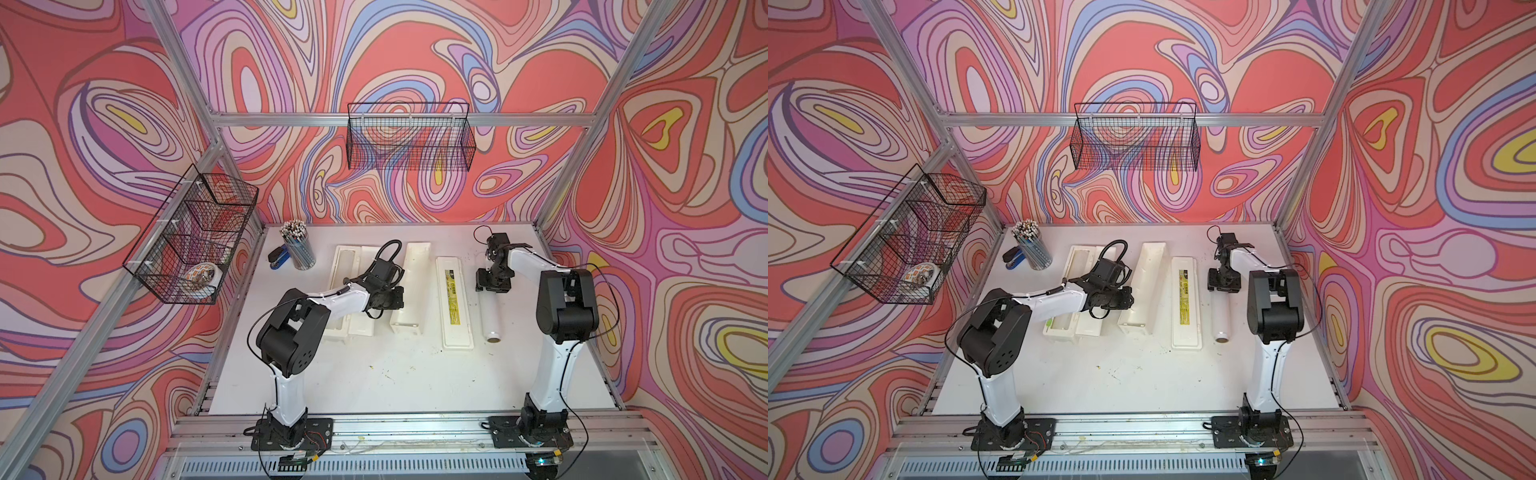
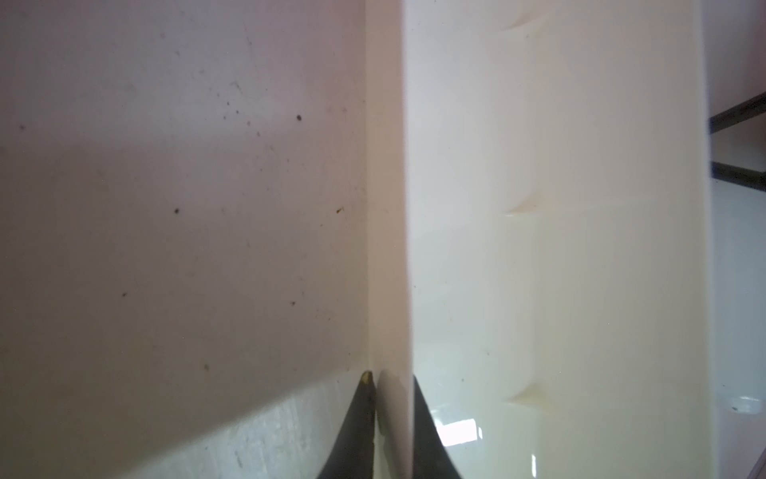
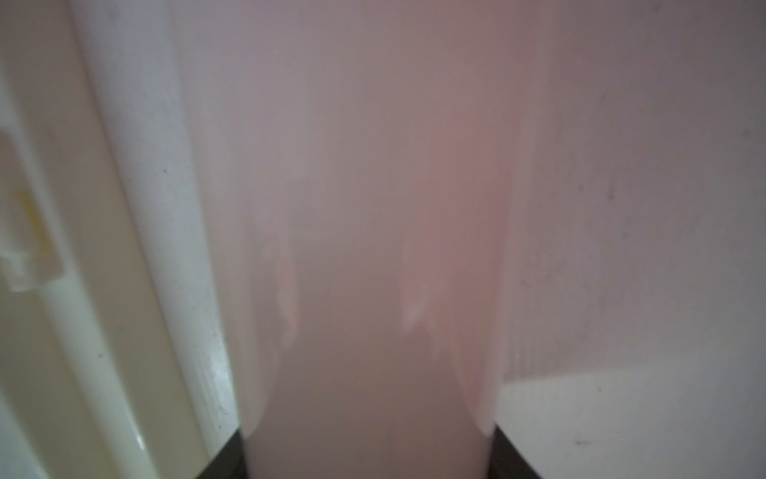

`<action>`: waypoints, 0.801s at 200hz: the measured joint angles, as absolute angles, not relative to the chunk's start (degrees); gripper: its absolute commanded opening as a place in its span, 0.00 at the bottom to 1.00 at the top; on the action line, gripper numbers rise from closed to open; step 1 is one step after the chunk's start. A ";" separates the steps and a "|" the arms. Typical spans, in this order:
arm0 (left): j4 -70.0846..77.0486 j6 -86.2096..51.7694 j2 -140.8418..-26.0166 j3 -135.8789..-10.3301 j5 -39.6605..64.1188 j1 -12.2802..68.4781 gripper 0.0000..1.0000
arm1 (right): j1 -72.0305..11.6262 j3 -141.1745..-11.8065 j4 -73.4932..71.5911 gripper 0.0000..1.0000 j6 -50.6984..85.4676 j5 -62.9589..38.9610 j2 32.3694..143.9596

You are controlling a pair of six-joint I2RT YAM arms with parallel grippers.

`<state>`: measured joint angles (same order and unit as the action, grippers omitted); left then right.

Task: Put plastic wrap rolls into dispensers
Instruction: Pick up the plastic wrap from the center of the board, then place the plastic wrap into the plastic wrap cutting box.

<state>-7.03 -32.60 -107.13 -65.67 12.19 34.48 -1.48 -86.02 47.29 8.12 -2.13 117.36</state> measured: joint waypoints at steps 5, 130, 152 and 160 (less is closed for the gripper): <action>-6.70 -33.08 -106.61 -64.99 12.01 34.83 0.13 | -1.48 -86.02 47.64 0.29 8.40 -2.55 116.79; -5.67 -36.32 -96.53 -59.40 4.89 41.91 0.66 | -15.53 -95.59 49.65 0.23 25.52 -11.57 104.42; -6.87 -31.64 -93.97 -61.41 3.25 41.30 0.68 | -19.55 -98.10 48.29 0.23 28.91 -11.77 107.20; -7.81 -29.98 -93.32 -62.50 2.42 40.77 0.69 | -20.84 -98.59 47.05 0.23 30.13 -11.90 108.42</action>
